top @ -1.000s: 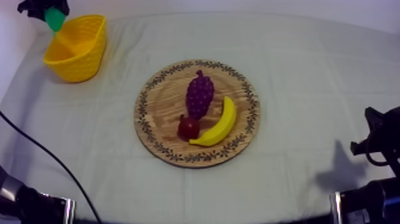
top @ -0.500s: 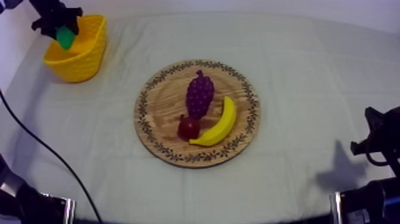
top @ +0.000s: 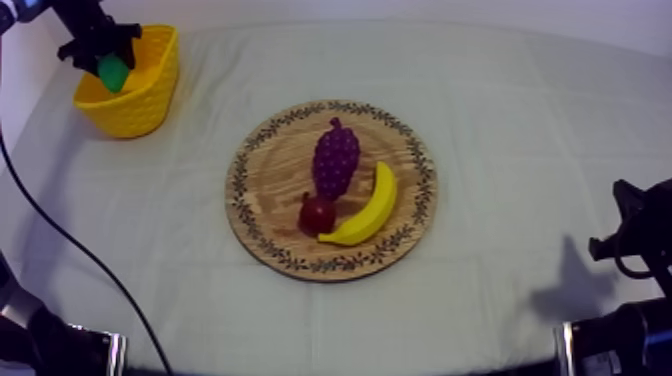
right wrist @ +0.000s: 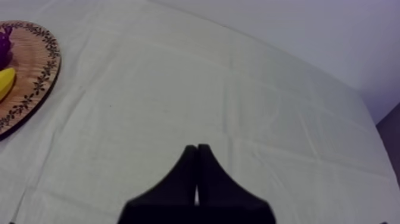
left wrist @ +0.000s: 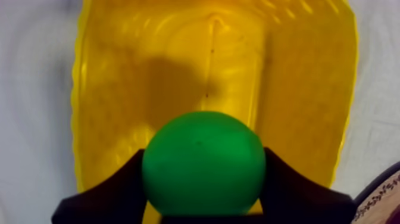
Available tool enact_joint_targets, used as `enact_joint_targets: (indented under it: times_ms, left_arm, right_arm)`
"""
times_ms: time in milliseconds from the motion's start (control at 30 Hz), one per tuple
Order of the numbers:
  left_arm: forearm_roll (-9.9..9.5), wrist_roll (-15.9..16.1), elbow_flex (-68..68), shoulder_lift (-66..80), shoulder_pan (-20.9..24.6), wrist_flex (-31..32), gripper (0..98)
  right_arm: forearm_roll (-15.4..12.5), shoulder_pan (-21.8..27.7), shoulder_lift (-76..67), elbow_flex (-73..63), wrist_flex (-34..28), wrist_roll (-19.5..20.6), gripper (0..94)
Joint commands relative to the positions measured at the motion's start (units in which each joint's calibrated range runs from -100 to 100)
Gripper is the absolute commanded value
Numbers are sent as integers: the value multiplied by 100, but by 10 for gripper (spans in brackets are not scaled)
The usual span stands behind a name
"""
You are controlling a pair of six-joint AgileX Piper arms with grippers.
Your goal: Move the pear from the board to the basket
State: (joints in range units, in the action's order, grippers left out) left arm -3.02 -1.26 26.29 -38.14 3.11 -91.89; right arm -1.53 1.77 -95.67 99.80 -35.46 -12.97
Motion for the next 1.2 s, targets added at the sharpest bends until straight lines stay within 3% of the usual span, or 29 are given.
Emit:
enact_joint_targets:
  times_ms: [0,533,1167]
  left_arm:
    - [7,0,-6,-8,3,12,517]
    - [103,-143,115,-91,45,89,926]
    - [133,-37,-181,522,-21,128,962]
  right_arm:
    - [-1,-1,0,-2,6,0,4]
    - [-1,-1,0,-2,6,0,4]
    - [-1,-1,0,-2,6,0,4]
